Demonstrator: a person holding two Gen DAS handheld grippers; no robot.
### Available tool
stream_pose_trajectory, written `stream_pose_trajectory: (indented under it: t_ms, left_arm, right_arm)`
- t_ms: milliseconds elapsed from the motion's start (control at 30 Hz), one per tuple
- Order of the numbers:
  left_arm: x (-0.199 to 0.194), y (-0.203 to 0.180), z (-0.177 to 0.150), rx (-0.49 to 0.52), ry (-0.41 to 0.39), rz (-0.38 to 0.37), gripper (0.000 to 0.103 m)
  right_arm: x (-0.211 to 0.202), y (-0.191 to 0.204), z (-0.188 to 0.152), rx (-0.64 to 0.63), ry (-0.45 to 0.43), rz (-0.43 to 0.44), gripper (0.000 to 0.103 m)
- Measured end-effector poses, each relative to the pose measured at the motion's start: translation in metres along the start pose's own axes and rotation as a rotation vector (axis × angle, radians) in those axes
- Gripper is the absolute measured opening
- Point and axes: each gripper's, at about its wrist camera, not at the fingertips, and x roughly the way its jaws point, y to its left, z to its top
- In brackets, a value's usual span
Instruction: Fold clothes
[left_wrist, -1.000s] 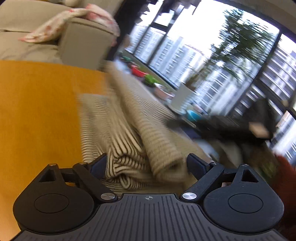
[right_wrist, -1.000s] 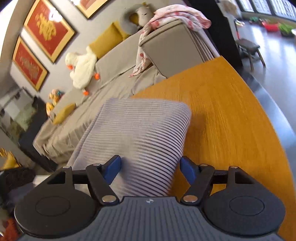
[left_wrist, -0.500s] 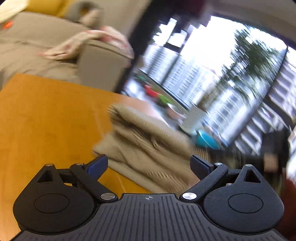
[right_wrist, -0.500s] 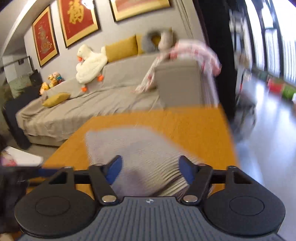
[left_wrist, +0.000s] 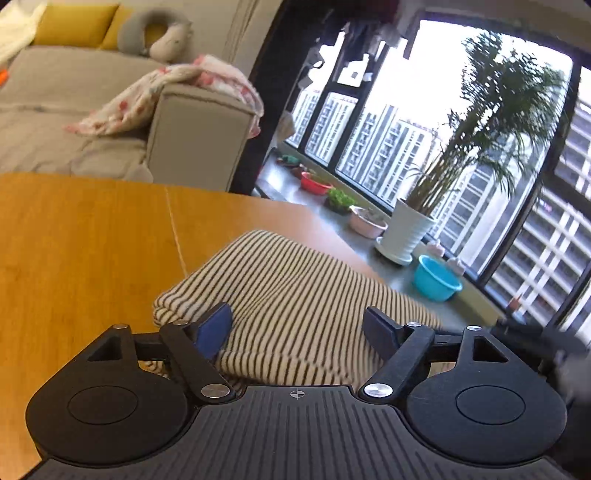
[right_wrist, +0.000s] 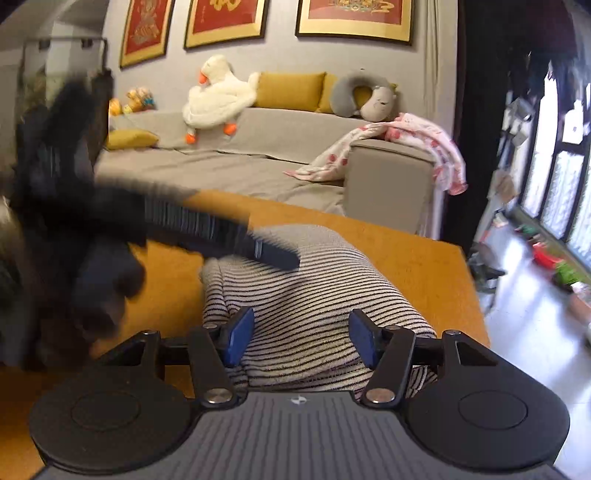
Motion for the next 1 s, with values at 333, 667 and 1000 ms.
stream_pose_trajectory:
  t_ms: [333,667,1000]
  left_arm:
    - [-0.01,0.01,-0.009,-0.027,-0.046,-0.051,0.082]
    - [-0.017,0.034,-0.008,-0.125,-0.087,-0.081,0.09]
    - [-0.016,0.032,-0.008,-0.071,-0.073,-0.075,0.088]
  right_arm:
    - [0.0,-0.068,0.001,0.389,-0.039,0.131,0.099]
    - [0.01,-0.074,-0.01,0.52,-0.08,0.189,0.062]
    - [0.018,-0.061,-0.037,0.504,-0.044,0.108,0.069]
